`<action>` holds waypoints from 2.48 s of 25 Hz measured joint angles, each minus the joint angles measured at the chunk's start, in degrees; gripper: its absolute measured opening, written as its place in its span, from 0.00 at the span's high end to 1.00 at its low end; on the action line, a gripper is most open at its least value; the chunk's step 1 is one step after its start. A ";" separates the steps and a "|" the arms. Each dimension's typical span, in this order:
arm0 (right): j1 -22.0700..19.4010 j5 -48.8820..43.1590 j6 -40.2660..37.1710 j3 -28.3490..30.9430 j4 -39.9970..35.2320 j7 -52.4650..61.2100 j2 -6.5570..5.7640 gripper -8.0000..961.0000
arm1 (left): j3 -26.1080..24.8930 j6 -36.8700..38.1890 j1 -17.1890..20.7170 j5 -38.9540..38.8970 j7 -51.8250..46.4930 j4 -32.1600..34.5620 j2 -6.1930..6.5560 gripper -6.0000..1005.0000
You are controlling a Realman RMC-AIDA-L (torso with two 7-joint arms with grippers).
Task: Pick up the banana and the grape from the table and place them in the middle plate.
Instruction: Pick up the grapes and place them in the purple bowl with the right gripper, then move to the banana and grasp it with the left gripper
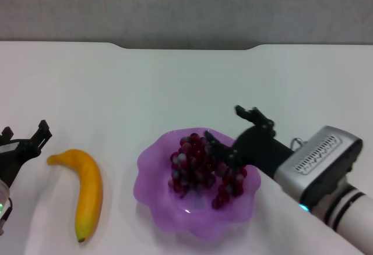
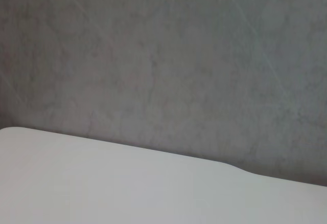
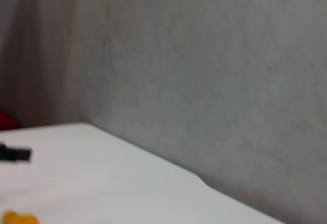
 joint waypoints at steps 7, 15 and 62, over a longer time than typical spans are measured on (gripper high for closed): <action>0.01 4.28 -14.30 1.28 -12.34 2.77 0.42 0.09 | 0.11 0.00 -0.35 -0.07 -0.05 -0.28 -0.11 0.11; -0.20 9.74 -24.31 1.95 -22.40 6.97 0.37 0.09 | 0.31 0.00 -0.36 -0.07 -0.07 -0.39 -0.22 0.11; 1.00 20.39 -14.67 -1.11 -25.16 7.21 0.31 0.09 | -37.86 -109.55 5.69 28.72 19.13 -72.67 0.45 0.13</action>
